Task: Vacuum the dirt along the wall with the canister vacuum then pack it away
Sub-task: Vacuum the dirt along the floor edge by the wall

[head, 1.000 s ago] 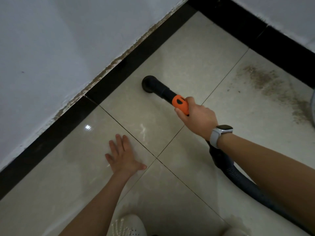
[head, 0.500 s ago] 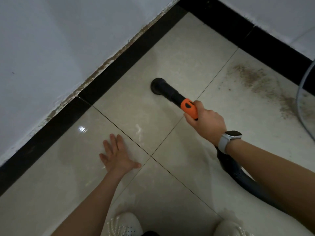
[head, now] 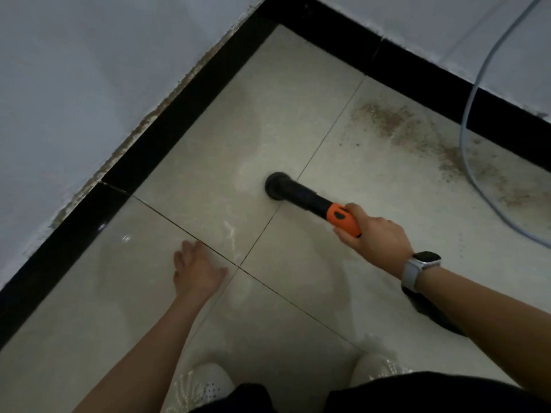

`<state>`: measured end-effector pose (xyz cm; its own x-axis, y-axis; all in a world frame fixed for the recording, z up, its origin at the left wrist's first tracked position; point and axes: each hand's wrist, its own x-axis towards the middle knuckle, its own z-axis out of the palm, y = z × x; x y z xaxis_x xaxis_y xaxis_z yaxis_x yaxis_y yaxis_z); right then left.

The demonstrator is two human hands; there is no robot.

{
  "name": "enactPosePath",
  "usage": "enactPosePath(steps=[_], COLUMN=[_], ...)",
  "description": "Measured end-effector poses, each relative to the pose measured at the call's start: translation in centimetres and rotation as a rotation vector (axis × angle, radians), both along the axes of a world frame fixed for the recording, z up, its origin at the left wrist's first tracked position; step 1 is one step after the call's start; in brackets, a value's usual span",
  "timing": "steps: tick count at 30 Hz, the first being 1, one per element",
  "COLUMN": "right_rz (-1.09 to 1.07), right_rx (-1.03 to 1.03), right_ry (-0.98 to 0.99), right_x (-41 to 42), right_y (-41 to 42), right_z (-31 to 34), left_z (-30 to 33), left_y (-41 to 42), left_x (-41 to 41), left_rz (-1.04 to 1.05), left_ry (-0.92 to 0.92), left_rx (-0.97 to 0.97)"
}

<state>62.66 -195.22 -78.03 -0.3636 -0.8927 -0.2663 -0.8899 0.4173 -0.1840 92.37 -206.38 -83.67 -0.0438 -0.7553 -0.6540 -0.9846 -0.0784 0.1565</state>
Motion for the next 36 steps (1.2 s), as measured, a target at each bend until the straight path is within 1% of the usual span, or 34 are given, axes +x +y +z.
enactPosePath(steps=[1, 2, 3, 6, 7, 8, 11, 13, 15, 17, 18, 20, 23, 26, 28, 30, 33, 34, 36], right_rz=[-0.05, -0.045, 0.015, 0.326, 0.39, 0.408, 0.294, 0.282, 0.37, 0.469, 0.478, 0.415, 0.217, -0.022, -0.189, -0.333, -0.516, -0.544, -0.52], right_rx=[-0.009, -0.004, 0.014, 0.115, 0.14, 0.143, 0.078, 0.055, 0.083, 0.094, 0.077, 0.033, -0.04, -0.114, -0.119, -0.093, -0.12, -0.123, -0.044], right_ry=[-0.01, -0.031, -0.061, -0.156, -0.16, -0.15, -0.132, -0.206, -0.312, -0.338, -0.328, -0.289, -0.242, -0.2, -0.214, -0.316, -0.63, -0.713, -0.788], right_x=[-0.1, 0.0, 0.3, 1.8, 2.1, 2.3, 3.3, 5.1, 7.3, 8.9, 9.1, 8.5, 6.0, 3.0, 0.9, -1.4, -4.8, -5.9, -7.4], right_y=[0.4, 0.7, 1.2, 2.1, 2.1, 2.0, 1.4, 0.9, 0.4, -0.2, -0.5, -1.1, -1.4, -1.5, -1.7, -2.0, -1.9, -1.5, -0.1], right_z=[0.0, 0.0, -0.1, -0.4, -0.4, -0.4, -0.6, -1.0, -1.4, -1.9, -2.1, -2.2, -2.3, -2.1, -1.7, -1.0, 0.2, 0.5, 0.9], left_z=[0.0, -0.1, -0.1, -0.2, -0.2, -0.1, 0.3, 0.4, 0.5, 0.6, 0.6, 0.6, 0.9, 2.1, 3.7, 5.8, 9.7, 11.1, 13.9], left_y=[0.4, 0.9, 1.3, 2.0, 2.0, 1.9, 2.0, 2.3, 2.5, 2.5, 2.4, 2.1, 1.0, -0.7, -1.9, -3.3, -5.2, -5.8, -6.7], left_x=[-0.2, -0.3, -0.4, 0.0, 0.2, 0.4, 1.6, 2.3, 2.8, 3.2, 3.4, 3.7, 2.8, -0.5, -3.5, -7.0, -12.7, -14.6, -18.2], left_rz=[-0.014, -0.033, -0.056, -0.124, -0.129, -0.126, -0.106, -0.094, -0.051, 0.03, 0.049, 0.031, -0.015, -0.098, -0.173, -0.248, -0.293, -0.309, -0.35], left_ry=[0.02, 0.027, 0.019, 0.0, 0.01, 0.022, 0.014, 0.007, 0.022, 0.029, 0.022, 0.002, 0.011, 0.102, 0.161, 0.197, 0.252, 0.265, 0.276], left_rx=[-0.006, -0.012, -0.017, -0.027, -0.03, -0.031, -0.05, -0.064, -0.077, -0.085, -0.086, -0.078, -0.058, -0.059, -0.071, -0.092, -0.145, -0.159, -0.171])
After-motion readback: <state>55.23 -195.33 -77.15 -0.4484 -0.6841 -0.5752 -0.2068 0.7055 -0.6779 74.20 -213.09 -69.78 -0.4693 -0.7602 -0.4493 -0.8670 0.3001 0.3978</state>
